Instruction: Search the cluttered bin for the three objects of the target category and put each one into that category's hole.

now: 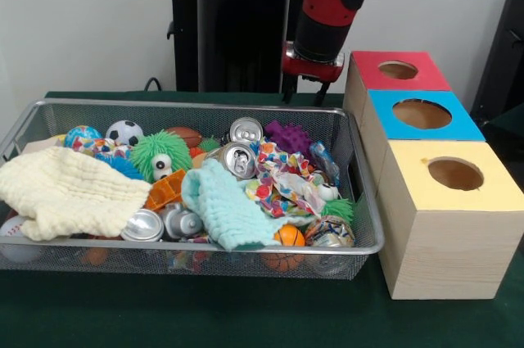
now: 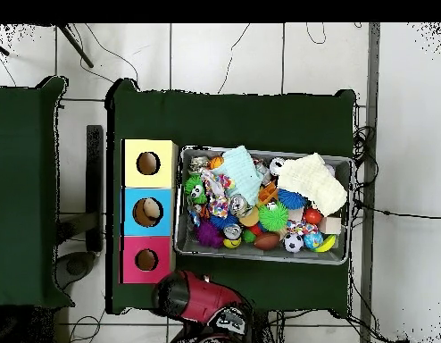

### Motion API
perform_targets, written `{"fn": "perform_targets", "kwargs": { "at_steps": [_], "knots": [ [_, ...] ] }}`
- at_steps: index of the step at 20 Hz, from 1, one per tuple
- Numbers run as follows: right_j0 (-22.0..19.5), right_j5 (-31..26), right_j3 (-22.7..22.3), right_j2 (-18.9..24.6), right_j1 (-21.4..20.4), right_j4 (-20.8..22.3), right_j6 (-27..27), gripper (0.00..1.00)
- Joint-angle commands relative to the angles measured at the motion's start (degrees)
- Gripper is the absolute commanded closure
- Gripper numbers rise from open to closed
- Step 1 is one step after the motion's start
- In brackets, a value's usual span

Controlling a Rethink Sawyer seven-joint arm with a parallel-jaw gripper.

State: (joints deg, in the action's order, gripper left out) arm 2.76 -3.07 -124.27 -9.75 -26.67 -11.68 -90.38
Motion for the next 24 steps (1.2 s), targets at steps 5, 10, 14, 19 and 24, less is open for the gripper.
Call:
{"fn": "perform_targets", "kwargs": {
  "at_steps": [5,10,14,19,24],
  "knots": [
    [-2.4,1.5,3.7,5.0,-0.3,-2.7,-13.4,0.00],
    [-2.5,1.7,3.9,5.1,-0.4,-2.6,-13.3,0.00],
    [-2.5,1.6,3.6,5.2,-0.5,-2.6,-13.4,0.00],
    [-2.2,1.9,2.9,5.2,-0.7,-2.6,-13.8,0.00],
    [-2.4,2.4,2.6,5.3,-0.6,-2.2,-13.7,0.00]
  ]
}}
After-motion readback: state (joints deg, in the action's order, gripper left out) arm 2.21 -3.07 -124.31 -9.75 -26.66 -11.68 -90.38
